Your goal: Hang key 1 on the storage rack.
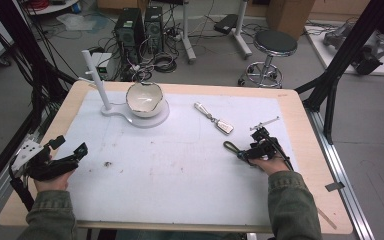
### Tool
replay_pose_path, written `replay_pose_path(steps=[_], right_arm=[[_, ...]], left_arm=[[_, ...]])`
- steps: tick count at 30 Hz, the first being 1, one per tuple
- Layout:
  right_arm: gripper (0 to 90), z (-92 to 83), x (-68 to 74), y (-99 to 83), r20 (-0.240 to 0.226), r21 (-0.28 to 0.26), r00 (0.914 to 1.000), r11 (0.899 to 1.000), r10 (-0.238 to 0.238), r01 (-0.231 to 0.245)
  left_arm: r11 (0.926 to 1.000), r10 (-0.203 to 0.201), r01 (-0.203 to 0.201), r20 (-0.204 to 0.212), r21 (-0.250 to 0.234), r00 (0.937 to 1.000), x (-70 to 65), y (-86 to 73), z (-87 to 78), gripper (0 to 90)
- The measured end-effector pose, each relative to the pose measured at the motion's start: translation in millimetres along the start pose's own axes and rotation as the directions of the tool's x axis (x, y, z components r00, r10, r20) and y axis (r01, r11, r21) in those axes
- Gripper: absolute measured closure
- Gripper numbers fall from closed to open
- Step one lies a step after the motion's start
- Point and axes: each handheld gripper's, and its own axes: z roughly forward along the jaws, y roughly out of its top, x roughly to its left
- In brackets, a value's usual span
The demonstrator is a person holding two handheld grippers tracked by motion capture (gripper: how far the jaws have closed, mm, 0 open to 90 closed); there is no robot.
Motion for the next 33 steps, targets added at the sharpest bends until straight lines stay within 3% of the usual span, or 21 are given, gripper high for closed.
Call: replay_pose_path(steps=[1, 4, 7, 8, 14, 27, 33], right_arm=[[42.1, -0.6, -1.9, -0.1, -0.019, 0.011, 0.9998, 1.000, 0.000, 0.000], [47.0, -0.7, -2.1, -0.2, -0.025, 0.012, 0.9997, 1.000, 0.001, -0.001], [59.2, -1.6, -2.0, -1.0, -0.022, 0.015, 0.9997, 1.000, -0.006, 0.006], [61.5, -2.1, -0.8, -1.2, -0.019, 0.023, 0.9998, 1.000, 0.008, -0.007], [72.8, -2.7, 1.2, -1.9, -0.001, 0.019, 0.9996, 0.999, -0.030, 0.030], [76.5, -8.4, 2.6, -2.5, -0.027, 0.006, 0.9996, 1.000, -0.012, 0.012], [76.9, -18.5, 2.6, -2.3, -0.060, -0.035, 0.9982, 0.999, 0.001, -0.003]], left_arm=[[1.0000, 0.000, 0.000, -0.001, 0.000, 1.0000, 0.0, 0.0, 0.0, 9.8], [1.0000, 0.002, -0.002, -0.005, -0.003, 1.0000, -0.4, 0.1, -0.2, 9.7], [1.0000, 0.000, 0.000, -0.004, -0.004, 1.0000, -0.1, 0.3, -0.6, 9.8], [1.0000, 0.000, 0.000, -0.004, -0.004, 1.0000, -0.1, 0.3, -0.6, 9.8], [1.0000, -0.001, 0.001, -0.004, -0.005, 1.0000, -0.3, 0.3, -0.7, 9.8], [1.0000, 0.000, 0.000, -0.004, -0.004, 1.0000, -0.3, 0.4, -1.1, 9.7], [1.0000, 0.000, 0.000, -0.004, -0.004, 1.0000, -0.3, 0.4, -0.8, 9.8]])
